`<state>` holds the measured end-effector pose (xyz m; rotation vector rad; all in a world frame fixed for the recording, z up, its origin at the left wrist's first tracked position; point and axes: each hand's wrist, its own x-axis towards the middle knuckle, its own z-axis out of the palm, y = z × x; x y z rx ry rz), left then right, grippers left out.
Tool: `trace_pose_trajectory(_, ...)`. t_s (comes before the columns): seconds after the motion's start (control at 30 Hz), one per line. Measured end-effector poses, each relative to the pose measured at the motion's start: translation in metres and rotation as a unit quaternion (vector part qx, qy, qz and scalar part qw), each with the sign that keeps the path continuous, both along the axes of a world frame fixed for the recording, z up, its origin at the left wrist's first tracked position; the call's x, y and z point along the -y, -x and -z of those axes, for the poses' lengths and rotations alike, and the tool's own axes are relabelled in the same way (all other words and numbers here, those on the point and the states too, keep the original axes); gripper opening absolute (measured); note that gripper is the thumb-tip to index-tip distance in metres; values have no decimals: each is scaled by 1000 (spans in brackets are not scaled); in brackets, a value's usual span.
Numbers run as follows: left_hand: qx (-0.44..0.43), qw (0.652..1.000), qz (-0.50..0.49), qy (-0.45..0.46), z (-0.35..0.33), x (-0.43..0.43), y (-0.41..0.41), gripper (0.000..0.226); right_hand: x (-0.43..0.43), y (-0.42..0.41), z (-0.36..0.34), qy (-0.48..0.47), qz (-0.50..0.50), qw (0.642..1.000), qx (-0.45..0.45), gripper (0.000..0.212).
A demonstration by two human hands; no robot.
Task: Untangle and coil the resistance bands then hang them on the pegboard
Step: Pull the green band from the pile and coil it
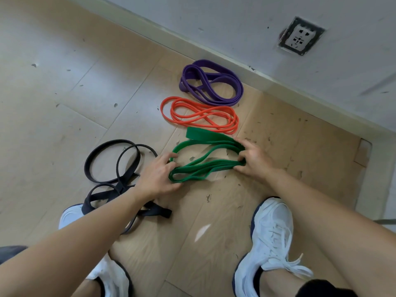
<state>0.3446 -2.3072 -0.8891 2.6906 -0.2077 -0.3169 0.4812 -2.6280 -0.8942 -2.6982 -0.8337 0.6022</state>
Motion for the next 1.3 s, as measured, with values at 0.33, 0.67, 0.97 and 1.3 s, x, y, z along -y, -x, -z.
trace_pose_trajectory(0.33,-37,998,-10,-59,1,3,-2,98,1,1,-6,30,-31,999,15,36)
trace_pose_trajectory(0.67,-2,998,2,56,10,-13,-18,48,1,4,-5,20,-9,1000,6,30)
trace_pose_trajectory(0.97,18,998,55,-16,6,-11,-31,69,-9,9,-13,-5,0,999,39,62)
trace_pose_trajectory(1.3,42,996,8,-73,-2,-6,-61,59,-15,0,-13,-3,103,995,12,79)
